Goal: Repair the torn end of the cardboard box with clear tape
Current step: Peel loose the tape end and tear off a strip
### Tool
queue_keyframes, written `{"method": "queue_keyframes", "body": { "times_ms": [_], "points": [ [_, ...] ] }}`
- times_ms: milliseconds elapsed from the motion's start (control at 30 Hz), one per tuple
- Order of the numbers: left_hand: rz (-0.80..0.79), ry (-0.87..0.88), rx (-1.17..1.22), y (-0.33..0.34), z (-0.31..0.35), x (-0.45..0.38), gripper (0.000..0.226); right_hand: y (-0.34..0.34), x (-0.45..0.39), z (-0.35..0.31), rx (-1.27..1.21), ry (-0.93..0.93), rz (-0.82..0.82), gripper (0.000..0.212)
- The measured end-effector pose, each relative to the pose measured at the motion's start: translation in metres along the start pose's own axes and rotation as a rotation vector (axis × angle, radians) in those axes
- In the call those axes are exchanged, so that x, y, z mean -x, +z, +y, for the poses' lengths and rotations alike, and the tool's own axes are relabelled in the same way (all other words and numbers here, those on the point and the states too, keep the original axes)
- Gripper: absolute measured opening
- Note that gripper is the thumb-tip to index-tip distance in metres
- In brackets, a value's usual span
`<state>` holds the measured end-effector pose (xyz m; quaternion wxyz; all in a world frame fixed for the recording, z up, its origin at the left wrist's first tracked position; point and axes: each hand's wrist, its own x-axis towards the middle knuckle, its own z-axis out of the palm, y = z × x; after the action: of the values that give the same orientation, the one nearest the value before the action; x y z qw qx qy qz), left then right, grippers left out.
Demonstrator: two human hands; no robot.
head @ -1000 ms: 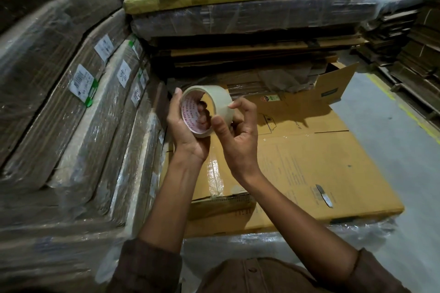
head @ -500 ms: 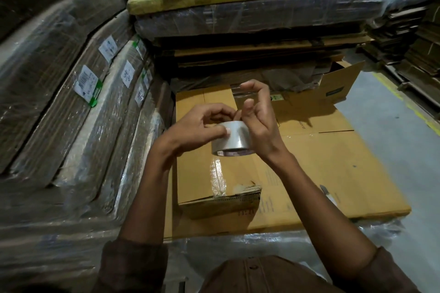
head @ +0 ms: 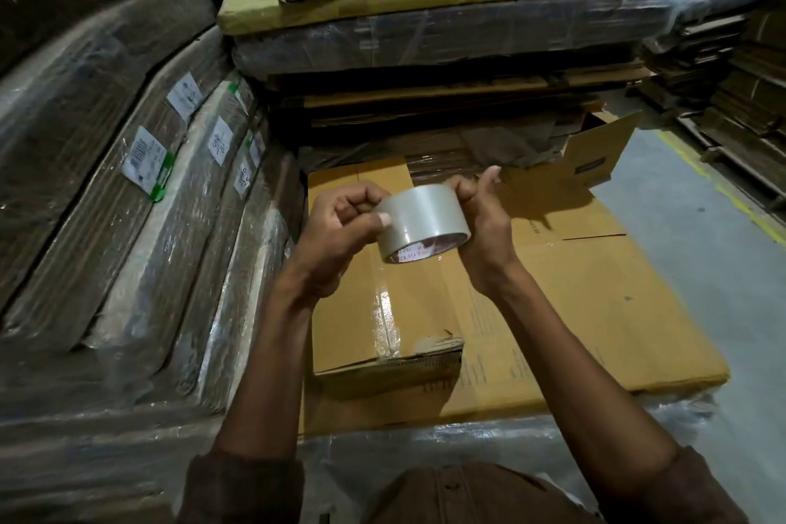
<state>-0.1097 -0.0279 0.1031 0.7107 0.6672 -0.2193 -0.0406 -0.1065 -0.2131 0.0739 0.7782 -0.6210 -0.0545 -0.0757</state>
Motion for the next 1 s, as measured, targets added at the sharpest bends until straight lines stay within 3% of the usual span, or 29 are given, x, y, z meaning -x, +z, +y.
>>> {"method": "queue_keyframes", "body": {
  "times_ms": [133,267,500,600,733,900,1000],
  "points": [
    [-0.006,-0.042,-0.035,0.007,-0.003,0.0,0.009,0.004,0.001,-0.004,0.005,0.011,0.043,0.064],
    [-0.07,-0.032,-0.18,0.007,0.005,-0.001,0.012,0.002,0.0,-0.012,0.184,-0.088,-0.057,0.087],
    [-0.052,-0.064,-0.336,0.016,0.007,-0.006,0.01,0.011,-0.001,-0.016,0.455,-0.276,-0.124,0.089],
    [0.005,-0.012,-0.276,0.016,0.006,-0.008,0.009,0.015,-0.002,-0.019,0.343,-0.247,-0.093,0.097],
    [0.08,0.037,0.004,0.014,0.004,-0.007,0.008,0.012,-0.008,-0.013,0.055,-0.179,-0.028,0.09],
    [0.044,0.016,-0.005,0.019,0.003,-0.004,0.014,0.015,-0.01,-0.006,0.063,-0.142,0.006,0.104],
    [0.04,-0.011,-0.114,0.015,0.004,-0.003,0.019,0.014,-0.008,-0.009,0.185,-0.215,0.019,0.095]
  ]
}}
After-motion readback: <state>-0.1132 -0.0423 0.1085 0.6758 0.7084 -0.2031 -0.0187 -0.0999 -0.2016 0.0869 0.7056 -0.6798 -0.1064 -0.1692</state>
